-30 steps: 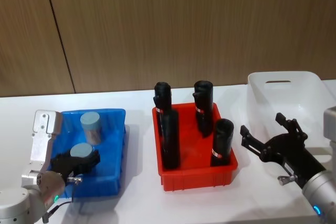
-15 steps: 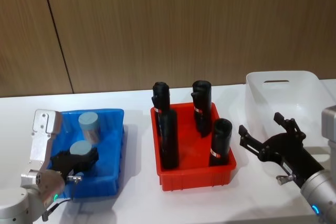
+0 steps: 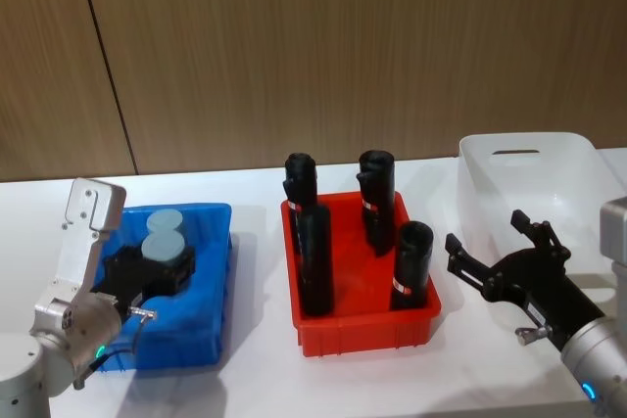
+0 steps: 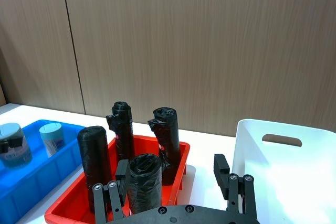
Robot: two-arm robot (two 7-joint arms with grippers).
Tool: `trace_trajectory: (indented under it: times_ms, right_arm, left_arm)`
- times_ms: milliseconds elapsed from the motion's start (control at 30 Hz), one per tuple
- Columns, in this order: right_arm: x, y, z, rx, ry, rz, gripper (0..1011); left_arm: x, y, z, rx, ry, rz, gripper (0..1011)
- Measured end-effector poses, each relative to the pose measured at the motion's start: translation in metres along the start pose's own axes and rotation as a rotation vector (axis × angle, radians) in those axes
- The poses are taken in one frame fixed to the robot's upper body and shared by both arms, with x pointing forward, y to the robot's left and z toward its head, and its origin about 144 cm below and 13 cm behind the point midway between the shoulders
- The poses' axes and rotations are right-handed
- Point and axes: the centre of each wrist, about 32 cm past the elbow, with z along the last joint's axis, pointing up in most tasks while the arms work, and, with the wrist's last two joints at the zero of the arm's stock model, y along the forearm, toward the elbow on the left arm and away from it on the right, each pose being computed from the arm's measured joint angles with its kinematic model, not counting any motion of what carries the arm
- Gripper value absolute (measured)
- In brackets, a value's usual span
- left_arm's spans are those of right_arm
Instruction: Pick the cotton swabs from the blue box and place them into the white box.
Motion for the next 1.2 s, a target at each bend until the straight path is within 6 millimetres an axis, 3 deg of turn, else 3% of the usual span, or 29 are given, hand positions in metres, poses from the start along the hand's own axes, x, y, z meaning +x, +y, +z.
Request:
trace_trajectory:
  times_ms: [633, 1200]
  right_arm:
    - [0.000, 0.000, 0.000, 0.000, 0.000, 0.000, 1002]
    - [0.000, 0.000, 0.000, 0.000, 0.000, 0.000, 1002]
  left_arm:
    - [0.006, 0.009, 0.027, -0.112, -0.111, -0.243, 669]
    - [0.014, 0.004, 0.041, -0.188, -0.133, -0.501, 669]
